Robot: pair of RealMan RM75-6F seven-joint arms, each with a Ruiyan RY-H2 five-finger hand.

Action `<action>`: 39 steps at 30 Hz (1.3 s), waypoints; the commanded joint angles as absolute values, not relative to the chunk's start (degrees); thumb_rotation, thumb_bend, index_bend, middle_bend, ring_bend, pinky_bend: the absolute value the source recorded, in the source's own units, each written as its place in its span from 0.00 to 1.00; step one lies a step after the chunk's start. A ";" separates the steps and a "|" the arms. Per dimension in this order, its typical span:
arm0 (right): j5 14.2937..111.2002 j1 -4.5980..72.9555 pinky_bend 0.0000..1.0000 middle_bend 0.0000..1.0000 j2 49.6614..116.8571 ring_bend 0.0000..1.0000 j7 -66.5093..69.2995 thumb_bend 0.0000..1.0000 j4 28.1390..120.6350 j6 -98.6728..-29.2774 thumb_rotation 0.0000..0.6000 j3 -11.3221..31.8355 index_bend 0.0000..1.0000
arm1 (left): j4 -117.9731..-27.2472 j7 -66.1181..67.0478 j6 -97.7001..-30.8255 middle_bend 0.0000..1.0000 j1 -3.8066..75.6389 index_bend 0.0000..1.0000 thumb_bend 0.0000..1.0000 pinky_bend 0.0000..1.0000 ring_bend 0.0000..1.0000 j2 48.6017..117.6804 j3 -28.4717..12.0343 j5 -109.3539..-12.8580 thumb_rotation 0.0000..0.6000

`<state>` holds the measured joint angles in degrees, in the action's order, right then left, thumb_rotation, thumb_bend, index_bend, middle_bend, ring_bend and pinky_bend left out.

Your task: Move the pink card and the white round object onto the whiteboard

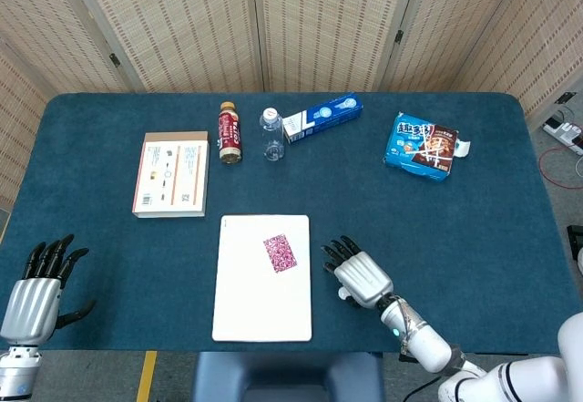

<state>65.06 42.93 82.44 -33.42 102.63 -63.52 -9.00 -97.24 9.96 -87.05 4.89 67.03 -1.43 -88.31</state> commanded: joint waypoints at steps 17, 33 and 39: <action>67.00 40.49 0.00 0.13 83.65 0.01 -34.87 0.24 99.23 -58.59 1.00 -7.56 0.38 | -97.41 10.04 -87.23 0.09 4.64 0.21 0.22 0.00 0.10 67.01 -1.46 -88.22 1.00; 65.78 39.75 0.00 0.14 84.73 0.01 -37.14 0.25 98.37 -56.65 1.00 -5.72 0.45 | -96.70 9.60 -87.10 0.09 4.47 0.21 0.22 0.00 0.10 67.30 -1.42 -88.00 1.00; 65.52 39.61 0.00 0.14 84.48 0.01 -37.50 0.33 98.77 -56.12 1.00 -5.21 0.46 | -96.60 9.55 -86.94 0.09 4.51 0.21 0.22 0.00 0.10 67.37 -1.46 -87.86 1.00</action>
